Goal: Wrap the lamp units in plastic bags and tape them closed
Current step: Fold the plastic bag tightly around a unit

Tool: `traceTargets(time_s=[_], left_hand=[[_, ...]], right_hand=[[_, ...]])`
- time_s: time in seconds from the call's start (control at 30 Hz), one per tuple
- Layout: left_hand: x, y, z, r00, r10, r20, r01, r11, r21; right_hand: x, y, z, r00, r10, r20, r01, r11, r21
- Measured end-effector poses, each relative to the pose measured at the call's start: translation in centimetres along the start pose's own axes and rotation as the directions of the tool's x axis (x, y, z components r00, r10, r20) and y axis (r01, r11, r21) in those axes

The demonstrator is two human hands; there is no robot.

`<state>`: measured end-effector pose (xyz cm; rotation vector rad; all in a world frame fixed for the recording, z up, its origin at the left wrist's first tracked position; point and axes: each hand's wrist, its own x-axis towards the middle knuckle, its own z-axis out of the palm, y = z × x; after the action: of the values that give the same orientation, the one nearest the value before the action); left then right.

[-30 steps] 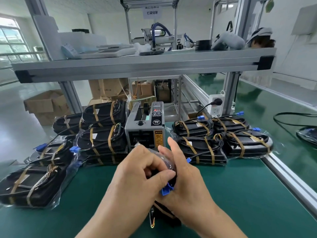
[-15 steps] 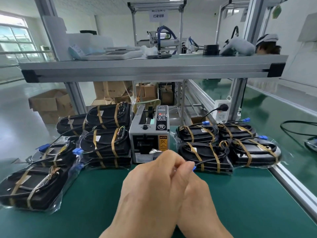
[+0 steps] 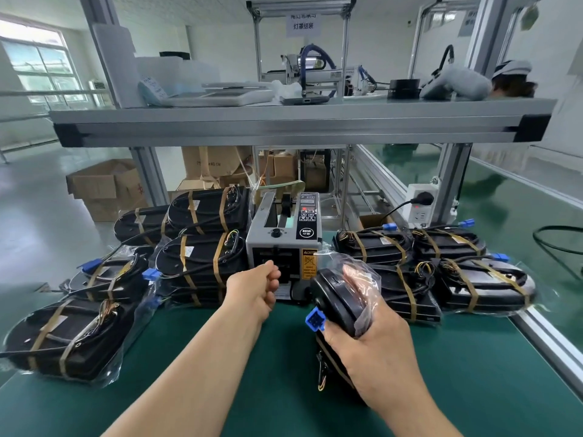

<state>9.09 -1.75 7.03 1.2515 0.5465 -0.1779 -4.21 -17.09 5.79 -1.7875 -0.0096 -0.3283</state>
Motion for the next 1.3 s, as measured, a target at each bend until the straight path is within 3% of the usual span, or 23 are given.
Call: traceTargets(time_s=[0.27,0.43,0.47,0.53,0.63,0.7,0.87,1.3], left_hand=[[1.0,0.3,1.7,0.994,-0.051,-0.097,0.031,0.981,-0.193],[-1.2,0.2,2.5,0.976,0.069,-0.206,-0.118,0.965,-0.235],[-2.1,0.2,2.1,0.977,0.134,-0.165,-0.168,0.962,-0.213],[-4.7,0.2,0.6,0.959,0.281,0.047,-0.271,0.950,-0.155],[-9.7,0.4,-1.9,0.800,0.343,0.492,-0.364,0.930,-0.056],[-12.2,0.5,-2.6,0.726,0.312,0.613,-0.425,0.904,0.044],[-13.1,0.2,-2.2,0.770,0.382,0.512,-0.535,0.823,0.190],[-12.0,-1.1,-0.9,0.762,0.476,0.440,-0.594,0.784,0.181]], right_hand=[[0.2,0.1,0.1,0.999,-0.042,0.024,0.042,0.999,-0.001],[0.2,-0.1,-0.1,0.997,-0.071,0.019,0.072,0.997,-0.034],[0.3,-0.1,-0.3,0.997,-0.067,0.032,0.068,0.997,-0.026],[0.4,-0.1,-0.8,0.994,-0.078,0.076,0.080,0.997,-0.020],[0.2,-0.5,-1.3,0.987,-0.120,0.105,0.131,0.986,-0.105],[0.1,-0.3,-1.5,0.986,-0.125,0.111,0.139,0.982,-0.128],[0.1,-0.5,-1.5,0.981,-0.140,0.136,0.160,0.976,-0.150],[-0.1,-0.9,-1.2,0.972,-0.214,0.102,0.227,0.963,-0.144]])
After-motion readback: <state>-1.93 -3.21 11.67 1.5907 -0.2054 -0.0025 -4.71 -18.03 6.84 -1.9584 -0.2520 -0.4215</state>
